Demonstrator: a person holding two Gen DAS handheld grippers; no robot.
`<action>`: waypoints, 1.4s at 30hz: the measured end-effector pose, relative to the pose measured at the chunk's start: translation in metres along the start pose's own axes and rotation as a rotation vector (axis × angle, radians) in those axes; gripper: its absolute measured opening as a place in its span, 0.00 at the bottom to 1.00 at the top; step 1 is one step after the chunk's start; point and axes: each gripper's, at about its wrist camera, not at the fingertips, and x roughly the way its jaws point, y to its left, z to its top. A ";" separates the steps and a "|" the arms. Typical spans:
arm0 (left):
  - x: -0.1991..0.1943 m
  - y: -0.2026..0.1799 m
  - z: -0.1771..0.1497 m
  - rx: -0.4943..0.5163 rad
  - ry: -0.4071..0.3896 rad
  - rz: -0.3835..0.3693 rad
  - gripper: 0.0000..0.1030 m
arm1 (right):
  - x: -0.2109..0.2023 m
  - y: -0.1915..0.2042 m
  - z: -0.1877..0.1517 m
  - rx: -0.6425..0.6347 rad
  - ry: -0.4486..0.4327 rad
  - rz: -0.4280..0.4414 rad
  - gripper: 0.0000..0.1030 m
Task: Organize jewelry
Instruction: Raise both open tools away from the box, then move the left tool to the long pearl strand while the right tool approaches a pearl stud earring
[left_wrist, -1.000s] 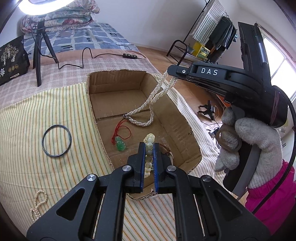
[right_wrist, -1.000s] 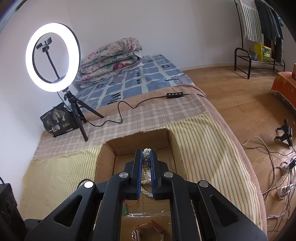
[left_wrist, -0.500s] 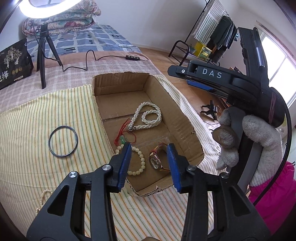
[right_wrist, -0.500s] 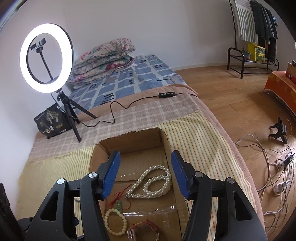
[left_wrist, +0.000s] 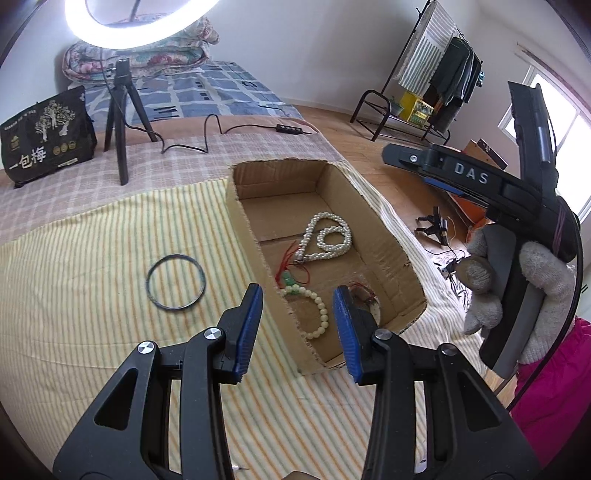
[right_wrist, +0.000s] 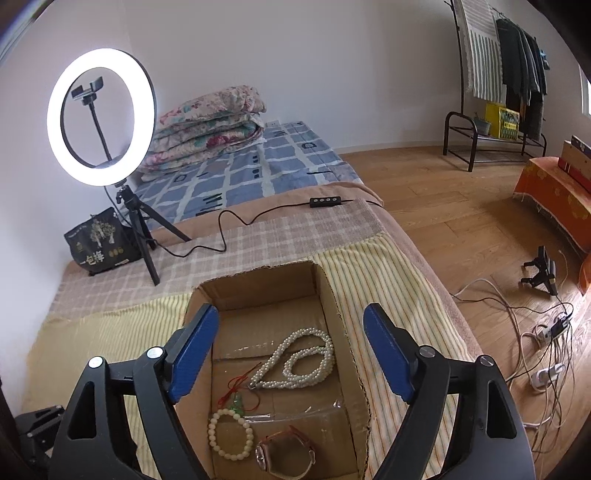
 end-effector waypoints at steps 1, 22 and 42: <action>-0.003 0.004 0.000 0.000 -0.002 0.003 0.39 | -0.002 0.002 0.000 -0.010 -0.003 0.000 0.79; -0.073 0.097 -0.015 -0.081 -0.063 0.094 0.39 | -0.049 0.060 -0.043 -0.192 0.000 0.081 0.79; -0.056 0.126 -0.077 -0.098 0.107 0.100 0.39 | -0.079 0.136 -0.146 -0.404 0.103 0.296 0.79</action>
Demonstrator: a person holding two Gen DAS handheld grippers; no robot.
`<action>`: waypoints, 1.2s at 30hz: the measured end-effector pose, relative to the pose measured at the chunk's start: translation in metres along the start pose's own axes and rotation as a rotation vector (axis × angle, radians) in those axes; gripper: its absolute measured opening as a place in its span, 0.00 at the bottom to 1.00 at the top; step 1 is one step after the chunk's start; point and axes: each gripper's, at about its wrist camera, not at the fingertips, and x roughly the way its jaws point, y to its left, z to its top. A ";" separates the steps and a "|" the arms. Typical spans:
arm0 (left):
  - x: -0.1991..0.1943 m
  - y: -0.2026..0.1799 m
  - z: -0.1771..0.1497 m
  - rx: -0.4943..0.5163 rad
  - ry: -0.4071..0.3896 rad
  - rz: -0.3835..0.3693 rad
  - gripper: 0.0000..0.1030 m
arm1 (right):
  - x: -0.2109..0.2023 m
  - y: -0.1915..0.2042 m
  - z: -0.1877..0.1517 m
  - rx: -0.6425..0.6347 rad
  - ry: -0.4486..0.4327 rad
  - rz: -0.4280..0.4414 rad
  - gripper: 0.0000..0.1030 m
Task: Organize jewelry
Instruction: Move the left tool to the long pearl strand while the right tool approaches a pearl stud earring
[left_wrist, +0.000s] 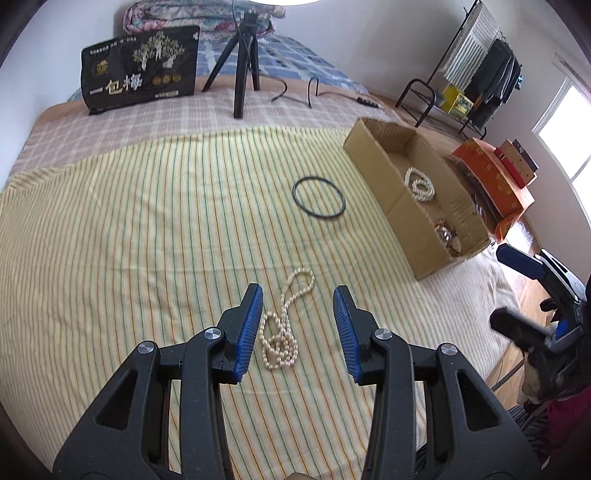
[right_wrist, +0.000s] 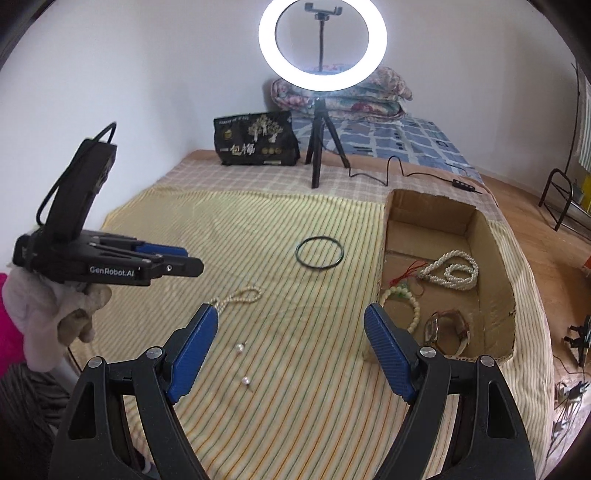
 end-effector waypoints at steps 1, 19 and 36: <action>0.004 0.000 -0.003 -0.001 0.015 0.000 0.39 | 0.004 0.003 -0.004 -0.018 0.028 0.004 0.79; 0.040 0.002 -0.034 0.016 0.138 0.034 0.39 | 0.078 0.036 -0.057 -0.196 0.343 0.107 0.49; 0.067 0.006 -0.028 0.029 0.168 0.080 0.39 | 0.094 0.033 -0.052 -0.184 0.368 0.142 0.34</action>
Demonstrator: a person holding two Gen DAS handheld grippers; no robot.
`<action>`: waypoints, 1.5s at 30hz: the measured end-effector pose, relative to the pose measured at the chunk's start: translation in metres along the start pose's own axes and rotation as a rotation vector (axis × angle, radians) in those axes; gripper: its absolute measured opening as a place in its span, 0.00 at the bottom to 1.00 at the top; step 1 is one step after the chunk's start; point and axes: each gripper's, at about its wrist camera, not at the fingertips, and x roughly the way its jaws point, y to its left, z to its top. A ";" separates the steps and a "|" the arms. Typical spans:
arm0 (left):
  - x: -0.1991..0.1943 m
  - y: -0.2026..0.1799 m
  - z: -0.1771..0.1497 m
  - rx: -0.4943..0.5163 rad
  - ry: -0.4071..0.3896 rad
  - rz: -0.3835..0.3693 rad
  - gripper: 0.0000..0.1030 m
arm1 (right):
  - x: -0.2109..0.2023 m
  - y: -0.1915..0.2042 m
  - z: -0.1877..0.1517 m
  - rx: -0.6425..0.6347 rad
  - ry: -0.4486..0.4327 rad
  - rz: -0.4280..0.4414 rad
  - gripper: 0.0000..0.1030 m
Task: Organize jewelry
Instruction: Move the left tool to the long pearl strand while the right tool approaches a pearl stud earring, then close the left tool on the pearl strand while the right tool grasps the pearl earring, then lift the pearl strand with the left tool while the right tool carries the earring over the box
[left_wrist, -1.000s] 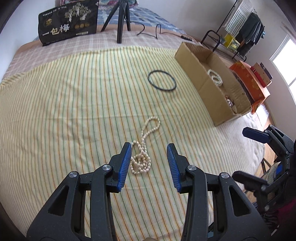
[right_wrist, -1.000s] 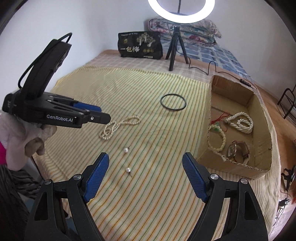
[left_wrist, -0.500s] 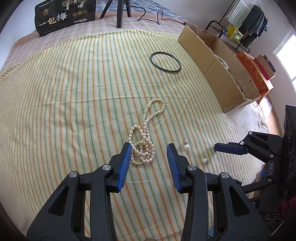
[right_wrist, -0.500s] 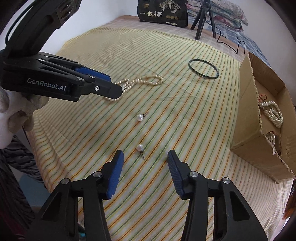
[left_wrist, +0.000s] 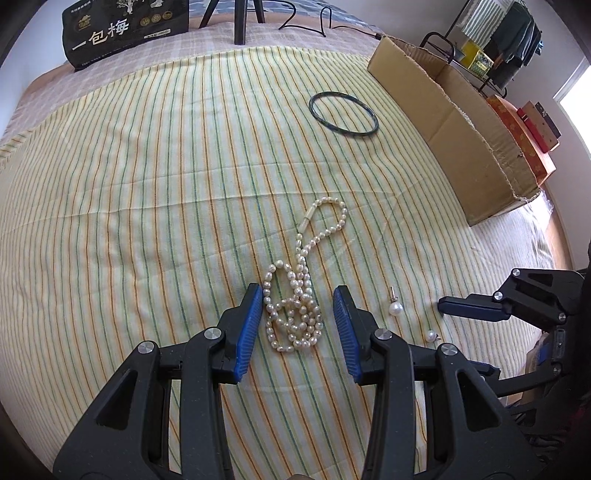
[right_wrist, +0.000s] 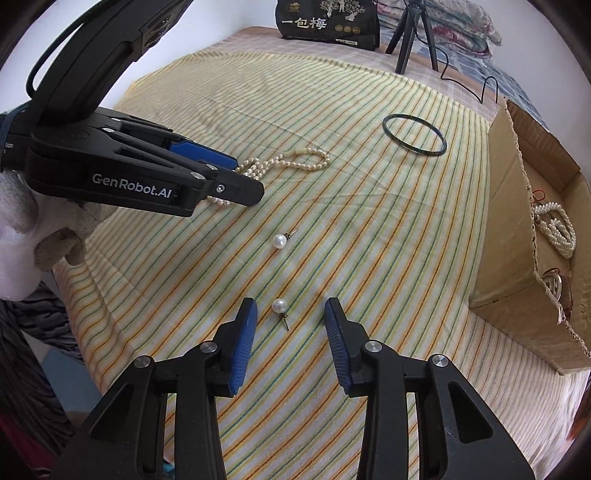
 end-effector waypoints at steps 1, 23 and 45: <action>0.001 -0.001 0.000 0.000 0.000 0.004 0.39 | 0.001 0.000 0.001 -0.001 0.001 -0.001 0.33; -0.001 0.006 0.000 0.001 -0.040 0.044 0.09 | 0.001 0.009 0.001 -0.041 0.006 0.006 0.07; -0.072 0.002 0.031 -0.064 -0.223 -0.048 0.06 | -0.035 -0.001 0.010 0.018 -0.105 0.021 0.06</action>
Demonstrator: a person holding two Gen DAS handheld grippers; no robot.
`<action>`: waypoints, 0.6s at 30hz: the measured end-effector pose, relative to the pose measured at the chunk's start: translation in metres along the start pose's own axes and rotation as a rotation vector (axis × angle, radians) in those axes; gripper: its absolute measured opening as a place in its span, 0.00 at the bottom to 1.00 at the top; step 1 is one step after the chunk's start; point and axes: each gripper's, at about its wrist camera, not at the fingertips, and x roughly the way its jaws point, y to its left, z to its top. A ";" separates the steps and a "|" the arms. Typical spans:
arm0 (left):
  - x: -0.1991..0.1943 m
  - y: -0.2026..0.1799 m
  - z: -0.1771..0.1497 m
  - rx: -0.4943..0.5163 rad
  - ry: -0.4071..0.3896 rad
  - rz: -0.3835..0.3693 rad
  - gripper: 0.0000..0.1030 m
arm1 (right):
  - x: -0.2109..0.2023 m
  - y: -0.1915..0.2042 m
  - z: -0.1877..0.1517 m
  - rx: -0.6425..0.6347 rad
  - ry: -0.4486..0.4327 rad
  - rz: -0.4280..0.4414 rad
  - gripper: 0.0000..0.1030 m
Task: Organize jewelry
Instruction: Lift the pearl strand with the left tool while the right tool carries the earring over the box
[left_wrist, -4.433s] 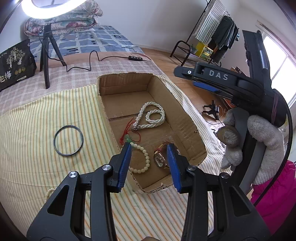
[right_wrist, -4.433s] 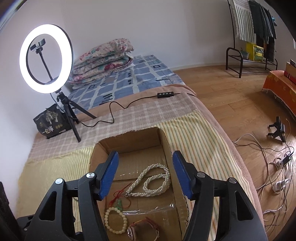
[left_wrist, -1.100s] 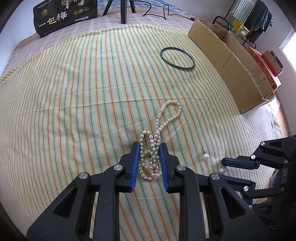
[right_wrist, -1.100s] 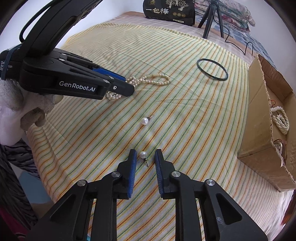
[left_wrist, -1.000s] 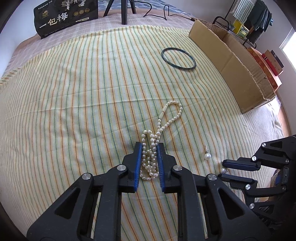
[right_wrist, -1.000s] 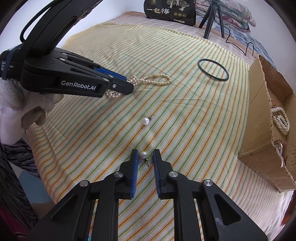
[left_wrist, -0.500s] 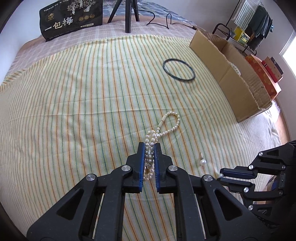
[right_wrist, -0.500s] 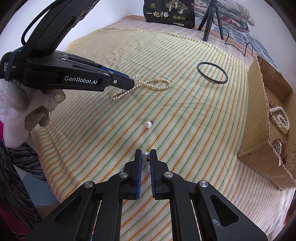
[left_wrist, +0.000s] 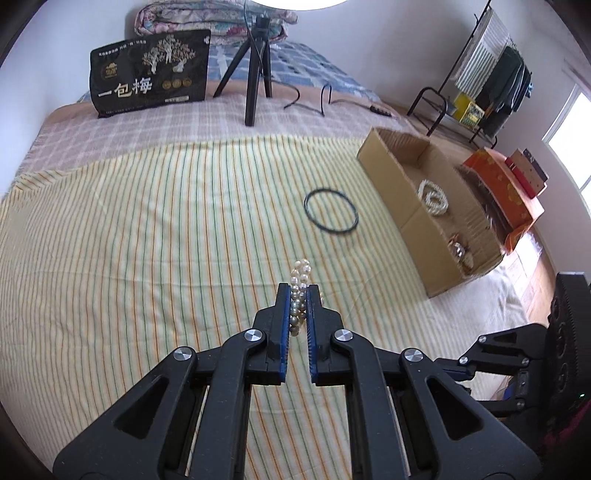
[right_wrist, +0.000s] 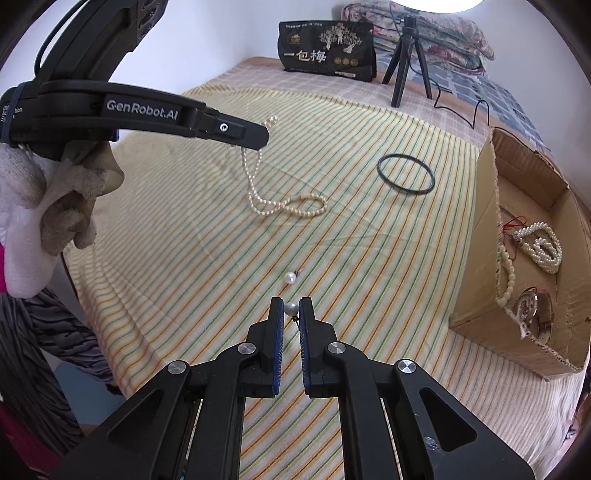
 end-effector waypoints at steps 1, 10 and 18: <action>-0.004 0.000 0.003 -0.005 -0.012 -0.007 0.06 | -0.003 -0.001 0.001 0.005 -0.009 0.000 0.06; -0.027 -0.018 0.028 -0.003 -0.098 -0.051 0.06 | -0.027 -0.011 0.015 0.038 -0.084 -0.017 0.06; -0.038 -0.040 0.046 0.008 -0.148 -0.096 0.06 | -0.051 -0.036 0.021 0.085 -0.147 -0.055 0.06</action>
